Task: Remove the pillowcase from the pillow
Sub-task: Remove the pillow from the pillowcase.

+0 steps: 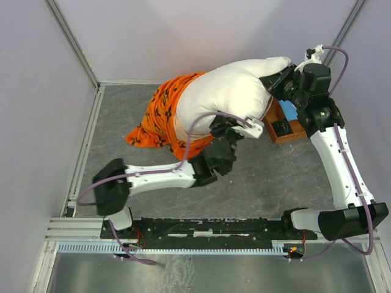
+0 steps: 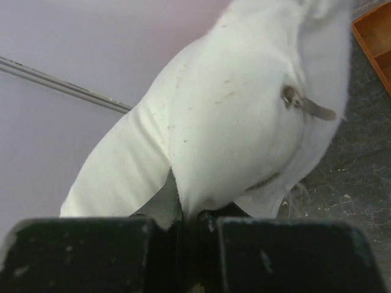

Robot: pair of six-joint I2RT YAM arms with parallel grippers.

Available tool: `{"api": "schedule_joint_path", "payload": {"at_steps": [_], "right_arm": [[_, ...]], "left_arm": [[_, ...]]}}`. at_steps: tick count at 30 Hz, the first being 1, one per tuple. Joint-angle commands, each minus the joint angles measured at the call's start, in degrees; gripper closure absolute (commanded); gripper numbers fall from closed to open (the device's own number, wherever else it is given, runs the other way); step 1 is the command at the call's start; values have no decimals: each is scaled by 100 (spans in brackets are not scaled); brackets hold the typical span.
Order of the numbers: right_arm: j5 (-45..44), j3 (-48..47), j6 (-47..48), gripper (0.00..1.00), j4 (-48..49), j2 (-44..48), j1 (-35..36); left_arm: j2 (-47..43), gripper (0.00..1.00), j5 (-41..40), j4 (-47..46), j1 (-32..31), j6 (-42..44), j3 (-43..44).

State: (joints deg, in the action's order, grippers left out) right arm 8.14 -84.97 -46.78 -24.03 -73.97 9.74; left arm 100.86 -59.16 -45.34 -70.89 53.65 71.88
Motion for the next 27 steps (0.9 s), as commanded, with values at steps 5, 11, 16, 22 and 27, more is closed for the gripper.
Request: {"api": "schedule_joint_path", "payload": {"at_steps": [5, 11, 16, 22, 27], "right_arm": [[1066, -65, 381, 54, 595, 315, 50], [1286, -269, 981, 1, 130, 517, 46], [1229, 506, 1222, 1, 513, 1288, 50], [1012, 2180, 421, 1, 1705, 1141, 189], [-32, 2099, 897, 3, 1834, 545, 1674]], "left_arm": [[-2302, 97, 1553, 2791, 1321, -3084, 58], [-2814, 97, 1309, 3933, 2179, -3922, 682], [-2564, 97, 553, 5687, 2645, -5068, 2485], [-2264, 97, 809, 6602, 2724, -5621, 4218], [-2151, 97, 1458, 7085, 2721, -5880, 4951]]}}
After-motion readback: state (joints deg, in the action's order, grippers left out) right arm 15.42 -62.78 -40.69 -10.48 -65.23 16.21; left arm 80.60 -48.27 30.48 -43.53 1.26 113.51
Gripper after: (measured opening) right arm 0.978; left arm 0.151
